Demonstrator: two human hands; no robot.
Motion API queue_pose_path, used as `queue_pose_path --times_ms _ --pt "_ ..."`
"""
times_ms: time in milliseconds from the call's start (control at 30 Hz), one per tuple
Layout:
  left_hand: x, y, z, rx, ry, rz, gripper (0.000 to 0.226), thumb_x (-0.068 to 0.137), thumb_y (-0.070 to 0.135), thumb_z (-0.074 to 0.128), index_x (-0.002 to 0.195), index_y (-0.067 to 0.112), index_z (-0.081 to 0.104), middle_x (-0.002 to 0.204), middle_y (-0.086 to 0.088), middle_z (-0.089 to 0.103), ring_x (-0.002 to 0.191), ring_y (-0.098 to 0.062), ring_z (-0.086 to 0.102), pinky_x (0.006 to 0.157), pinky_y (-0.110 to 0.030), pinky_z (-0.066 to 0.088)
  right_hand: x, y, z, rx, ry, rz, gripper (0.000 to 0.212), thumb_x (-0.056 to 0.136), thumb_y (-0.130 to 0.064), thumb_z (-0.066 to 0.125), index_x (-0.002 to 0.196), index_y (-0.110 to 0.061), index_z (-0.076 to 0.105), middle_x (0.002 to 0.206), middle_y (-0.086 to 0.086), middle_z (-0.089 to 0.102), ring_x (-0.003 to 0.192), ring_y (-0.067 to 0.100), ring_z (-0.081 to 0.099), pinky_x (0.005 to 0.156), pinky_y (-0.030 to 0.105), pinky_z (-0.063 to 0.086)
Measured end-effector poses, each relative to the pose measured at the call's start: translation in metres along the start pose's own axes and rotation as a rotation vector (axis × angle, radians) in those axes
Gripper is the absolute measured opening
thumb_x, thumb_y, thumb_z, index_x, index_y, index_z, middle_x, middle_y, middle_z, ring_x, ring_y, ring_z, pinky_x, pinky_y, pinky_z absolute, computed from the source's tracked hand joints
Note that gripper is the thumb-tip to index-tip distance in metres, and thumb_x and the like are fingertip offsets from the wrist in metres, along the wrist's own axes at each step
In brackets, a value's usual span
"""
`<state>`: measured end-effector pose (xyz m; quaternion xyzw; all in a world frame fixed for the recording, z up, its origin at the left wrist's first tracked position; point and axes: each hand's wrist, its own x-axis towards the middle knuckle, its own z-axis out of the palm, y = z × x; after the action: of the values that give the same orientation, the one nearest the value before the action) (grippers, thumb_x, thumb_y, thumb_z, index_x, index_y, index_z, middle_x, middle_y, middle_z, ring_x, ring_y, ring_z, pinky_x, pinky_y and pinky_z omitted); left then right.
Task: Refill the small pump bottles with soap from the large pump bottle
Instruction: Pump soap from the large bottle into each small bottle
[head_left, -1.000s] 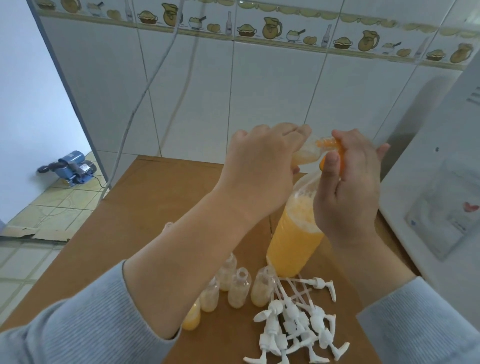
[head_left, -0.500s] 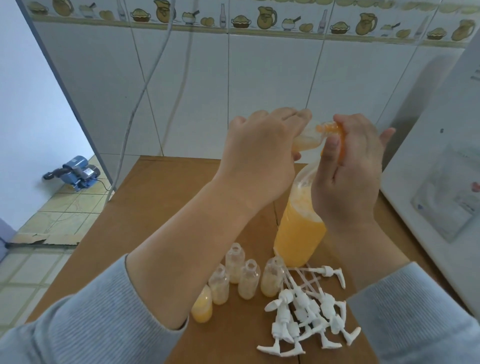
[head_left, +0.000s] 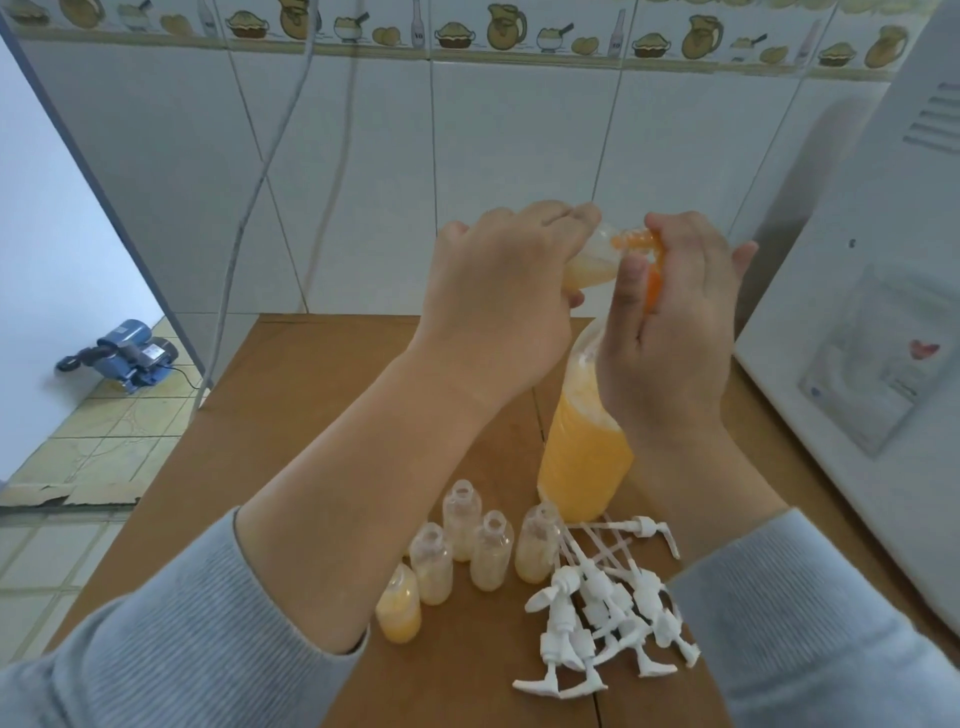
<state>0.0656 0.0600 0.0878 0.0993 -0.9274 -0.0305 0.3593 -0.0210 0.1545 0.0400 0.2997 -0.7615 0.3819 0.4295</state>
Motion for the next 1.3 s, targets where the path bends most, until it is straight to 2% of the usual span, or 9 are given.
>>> queue_pose_path --times_ms 167,267,467,600,700,933,1067,1200,1300 --pt "0.002 -0.002 0.001 -0.001 -0.044 0.006 0.056 0.088 0.028 0.061 0.140 0.027 0.041 0.136 0.011 0.051 0.120 -0.019 0.049 0.094 -0.037 0.034 0.000 0.004 -0.004 0.021 -0.066 -0.020 0.044 0.101 -0.034 0.031 0.123 -0.003 0.053 0.122 0.012 0.056 0.123 0.022 0.047 0.117 0.036 0.013" --pt "0.004 -0.005 -0.003 -0.032 -0.036 -0.002 0.056 0.088 0.028 0.062 0.139 0.027 0.042 0.134 0.011 0.053 0.118 -0.020 0.050 0.095 -0.039 0.037 0.011 0.003 -0.013 0.077 -0.125 -0.016 0.051 0.100 -0.038 0.023 0.126 -0.006 0.052 0.125 0.009 0.055 0.126 0.020 0.044 0.117 0.036 0.009" --pt "0.005 -0.002 0.000 -0.058 -0.027 0.019 0.055 0.086 0.027 0.064 0.137 0.027 0.045 0.131 0.012 0.055 0.117 -0.019 0.052 0.095 -0.039 0.038 0.006 0.007 -0.010 0.065 -0.054 0.004 0.045 0.101 -0.032 0.027 0.121 -0.004 0.056 0.120 0.010 0.059 0.120 0.020 0.048 0.117 0.030 0.008" --pt "0.003 -0.007 0.004 -0.085 -0.054 -0.004 0.055 0.087 0.028 0.063 0.138 0.025 0.044 0.131 0.011 0.055 0.117 -0.019 0.052 0.096 -0.039 0.040 0.007 0.007 -0.010 0.067 -0.144 0.007 0.048 0.101 -0.035 0.024 0.124 -0.008 0.055 0.122 0.007 0.058 0.123 0.016 0.045 0.116 0.024 0.001" --pt "0.004 -0.010 0.002 -0.167 -0.074 -0.033 0.055 0.086 0.028 0.064 0.137 0.026 0.045 0.126 0.011 0.056 0.113 -0.016 0.052 0.094 -0.035 0.041 0.013 0.005 -0.019 0.092 -0.210 -0.001 0.053 0.099 -0.040 0.020 0.128 -0.010 0.052 0.128 0.005 0.055 0.128 0.016 0.041 0.117 0.027 -0.001" --pt "-0.009 -0.027 -0.005 -0.683 -0.176 -0.350 0.047 0.080 0.027 0.073 0.122 0.032 0.052 0.105 0.017 0.060 0.091 -0.004 0.056 0.083 -0.017 0.044 0.028 0.003 -0.031 0.163 -0.315 0.073 0.048 0.101 -0.038 0.024 0.131 -0.013 0.051 0.134 0.000 0.051 0.133 0.012 0.035 0.117 0.030 0.001" --pt "-0.045 -0.062 -0.018 -0.877 -0.095 -0.522 0.046 0.078 0.025 0.075 0.118 0.031 0.053 0.110 0.012 0.064 0.101 -0.009 0.062 0.095 -0.033 0.050 0.039 0.006 -0.038 0.177 -0.381 0.050 0.047 0.101 -0.039 0.026 0.129 -0.011 0.053 0.133 0.002 0.053 0.130 0.014 0.038 0.116 0.047 0.019" --pt "-0.110 -0.097 -0.037 -0.951 -0.005 -0.656 0.047 0.061 0.026 0.081 0.105 0.033 0.063 0.109 0.006 0.069 0.105 -0.012 0.064 0.100 -0.042 0.046 0.041 0.015 -0.040 0.108 -0.422 0.004 0.045 0.102 -0.036 0.027 0.131 -0.010 0.051 0.136 0.003 0.051 0.137 0.019 0.031 0.119 0.042 0.008" --pt "-0.162 -0.114 -0.042 -0.868 -0.008 -0.802 0.049 0.055 0.045 0.074 0.102 0.036 0.065 0.105 0.003 0.070 0.103 -0.017 0.064 0.096 -0.042 0.047 0.036 0.017 -0.037 0.081 -0.423 -0.010 0.046 0.102 -0.037 0.028 0.136 -0.010 0.046 0.139 0.006 0.048 0.137 0.022 0.032 0.119 0.039 0.006"
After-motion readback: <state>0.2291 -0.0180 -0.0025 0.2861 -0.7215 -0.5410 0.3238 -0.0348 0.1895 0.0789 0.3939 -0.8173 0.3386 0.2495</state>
